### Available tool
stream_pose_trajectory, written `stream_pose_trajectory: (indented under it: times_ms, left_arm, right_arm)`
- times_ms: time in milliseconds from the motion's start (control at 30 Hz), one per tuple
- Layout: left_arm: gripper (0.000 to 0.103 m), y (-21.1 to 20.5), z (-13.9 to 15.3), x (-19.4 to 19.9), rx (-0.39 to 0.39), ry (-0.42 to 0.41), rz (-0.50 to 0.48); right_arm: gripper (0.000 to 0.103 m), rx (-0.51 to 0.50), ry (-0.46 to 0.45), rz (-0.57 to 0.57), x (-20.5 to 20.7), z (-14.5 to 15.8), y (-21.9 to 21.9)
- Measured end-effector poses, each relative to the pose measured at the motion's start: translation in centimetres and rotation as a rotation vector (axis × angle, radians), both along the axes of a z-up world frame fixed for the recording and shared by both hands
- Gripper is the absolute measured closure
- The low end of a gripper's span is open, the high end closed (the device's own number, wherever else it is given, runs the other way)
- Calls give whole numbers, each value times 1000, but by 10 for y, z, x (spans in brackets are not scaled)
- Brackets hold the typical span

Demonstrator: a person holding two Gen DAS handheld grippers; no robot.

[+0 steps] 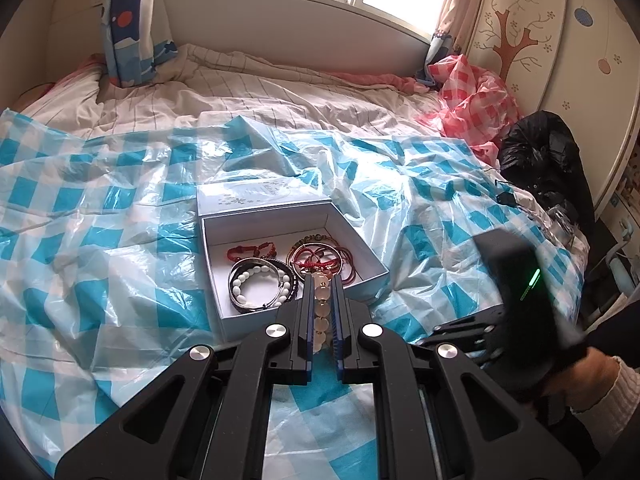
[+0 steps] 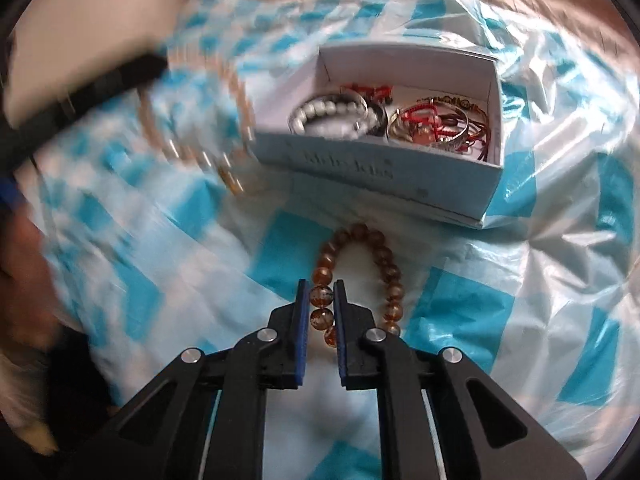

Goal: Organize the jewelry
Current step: 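Lift both bead bracelets and carry them over the white box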

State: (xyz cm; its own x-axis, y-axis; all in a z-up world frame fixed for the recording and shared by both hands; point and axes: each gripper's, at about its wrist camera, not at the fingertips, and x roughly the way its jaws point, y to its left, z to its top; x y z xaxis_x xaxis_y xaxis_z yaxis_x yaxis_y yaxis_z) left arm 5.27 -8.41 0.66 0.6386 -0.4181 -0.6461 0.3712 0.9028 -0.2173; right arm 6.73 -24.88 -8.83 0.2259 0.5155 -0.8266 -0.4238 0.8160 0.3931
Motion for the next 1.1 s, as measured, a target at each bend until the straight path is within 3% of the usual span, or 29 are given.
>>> stream_pose_trajectory:
  times_ms: [100,200,367,1100]
  left_arm:
    - [96,0,0,1,-1,0,3]
    - [96,2,1,2,-1,-1,8]
    - [96,2,1,5,-4,1,12]
    - [96,-4,2,29,-36,-4,28]
  right_arm:
    - [90,222,58,-57,8,12,-26]
    - [90,365,80,-105,12,21,-43]
    - [90,501,76,-141,15,32,-54]
    - [90,661,14,-228,41,59,-61]
